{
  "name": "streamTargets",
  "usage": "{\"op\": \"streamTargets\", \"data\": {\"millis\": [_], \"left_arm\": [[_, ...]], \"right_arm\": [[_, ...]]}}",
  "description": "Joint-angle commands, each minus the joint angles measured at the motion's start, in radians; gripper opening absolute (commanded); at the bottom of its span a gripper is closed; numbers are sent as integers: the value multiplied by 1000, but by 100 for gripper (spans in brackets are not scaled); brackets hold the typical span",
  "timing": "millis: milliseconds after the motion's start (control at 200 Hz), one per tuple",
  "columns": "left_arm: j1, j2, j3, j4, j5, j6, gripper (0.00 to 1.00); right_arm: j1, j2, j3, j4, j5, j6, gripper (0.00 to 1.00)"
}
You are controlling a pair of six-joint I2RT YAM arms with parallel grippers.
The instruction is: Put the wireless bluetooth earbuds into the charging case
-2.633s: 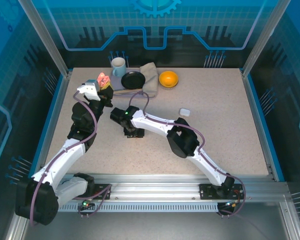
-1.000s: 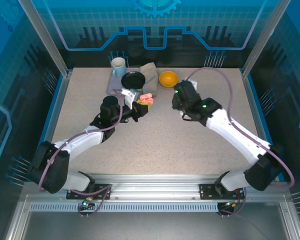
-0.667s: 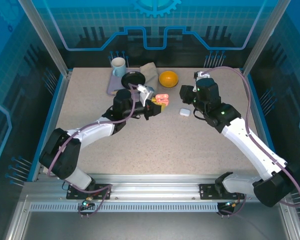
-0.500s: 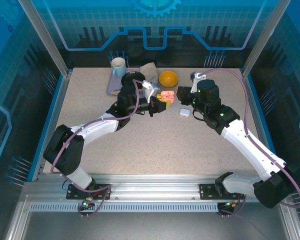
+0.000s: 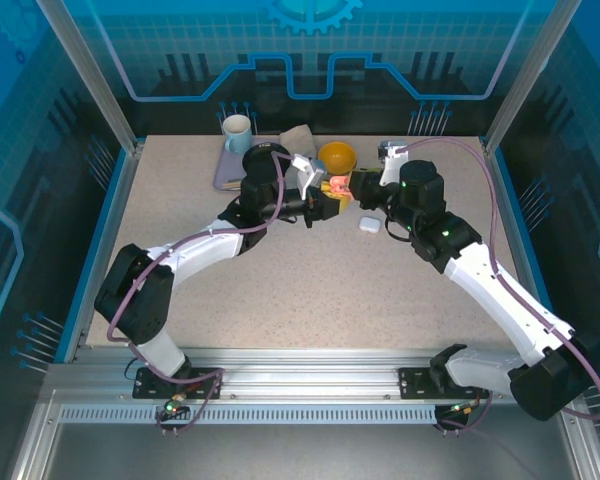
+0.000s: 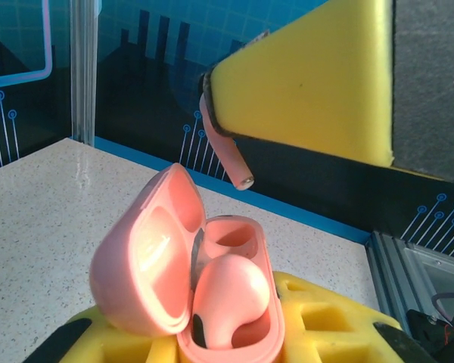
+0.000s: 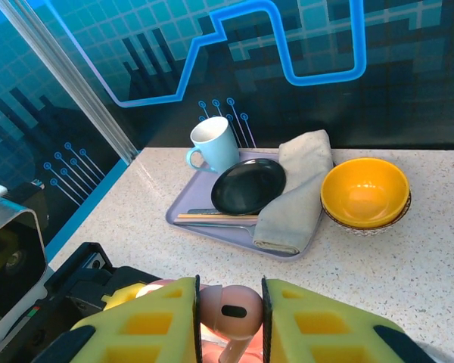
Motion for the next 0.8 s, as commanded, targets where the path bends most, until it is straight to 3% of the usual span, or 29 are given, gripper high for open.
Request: {"op": "streamTargets", "data": {"millis": [0,300,550,795], "left_arm": [[-9,-8,33,19,31,25,0],[-11,-33,-3,75,40,100,0],[-36,-60,-13,1,16,263,0],[-39,-72,-8,-20,8,303,0]], "right_arm": [[-14,-13,-16,40,-20,-17,24],[-16,-32,-31,41,-17,-22,23],[-21,-48,-31,46,-20,-20,22],[-26,-63,-36,40,-19,-24,21]]}}
